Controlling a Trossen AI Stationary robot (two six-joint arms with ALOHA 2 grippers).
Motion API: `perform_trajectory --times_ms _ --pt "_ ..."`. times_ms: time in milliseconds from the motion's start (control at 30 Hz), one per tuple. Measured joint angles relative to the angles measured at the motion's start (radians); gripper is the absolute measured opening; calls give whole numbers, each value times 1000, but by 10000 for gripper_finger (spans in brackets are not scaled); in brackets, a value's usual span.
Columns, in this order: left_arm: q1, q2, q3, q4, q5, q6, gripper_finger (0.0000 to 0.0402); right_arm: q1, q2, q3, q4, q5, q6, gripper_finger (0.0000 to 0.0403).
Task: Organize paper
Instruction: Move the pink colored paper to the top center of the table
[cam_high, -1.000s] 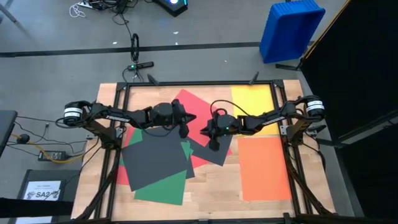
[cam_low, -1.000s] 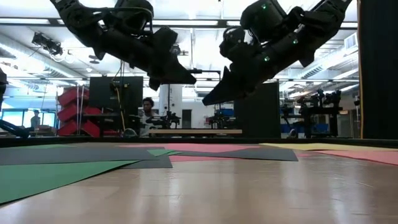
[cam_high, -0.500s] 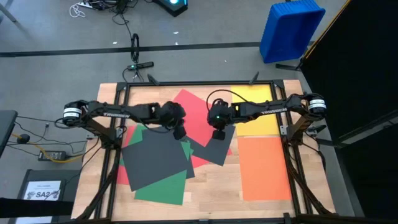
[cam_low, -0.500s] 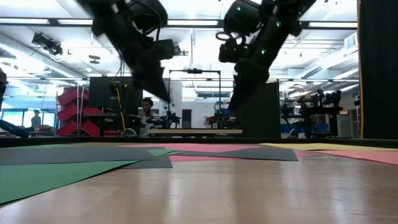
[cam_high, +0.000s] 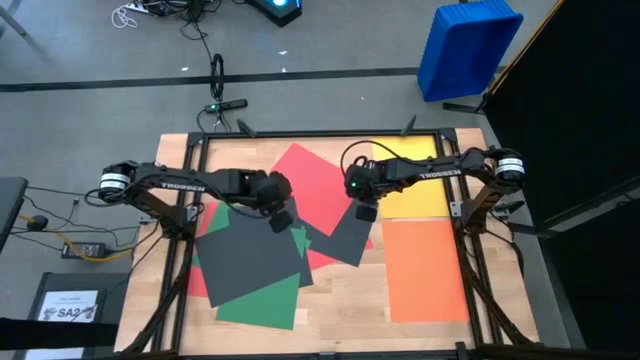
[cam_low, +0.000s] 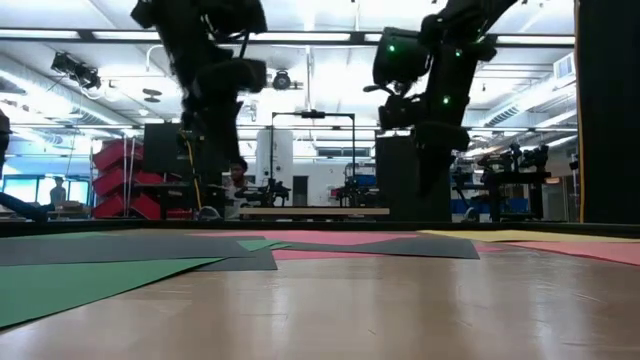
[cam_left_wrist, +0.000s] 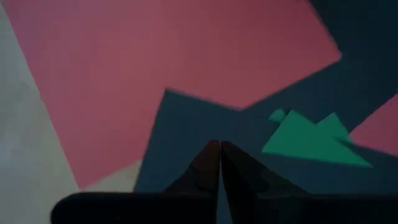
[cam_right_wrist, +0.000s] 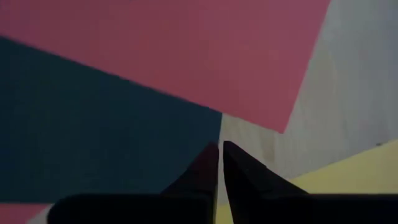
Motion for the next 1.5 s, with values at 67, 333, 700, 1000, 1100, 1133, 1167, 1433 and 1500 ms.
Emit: perform_trajectory --times_ms 67,333,700,1000,1100,1133,1167,1433,1500 --pt "0 0 -27 9 13 -44 0 -10 0 -21 40 -13 10 0" --pt "-19 1 -140 68 28 -197 0 -22 0 -110 108 -45 43 0" --pt "-20 1 -188 100 83 -196 0 -5 23 -147 175 -169 77 0" --pt "-20 7 -189 104 180 -210 0 54 154 -98 212 -192 94 0" --pt "-20 19 -189 99 184 -219 0 71 162 -72 210 -216 115 0" --pt "-20 21 -189 100 184 -219 0 77 160 -62 206 -230 122 0" --pt "-20 24 -189 97 185 -219 0 82 159 -53 203 -254 128 0" --pt "-20 45 -189 106 186 -219 0 151 167 -19 290 -393 148 0" --pt "-20 44 -189 115 185 -219 0 165 167 -20 333 -404 154 0"
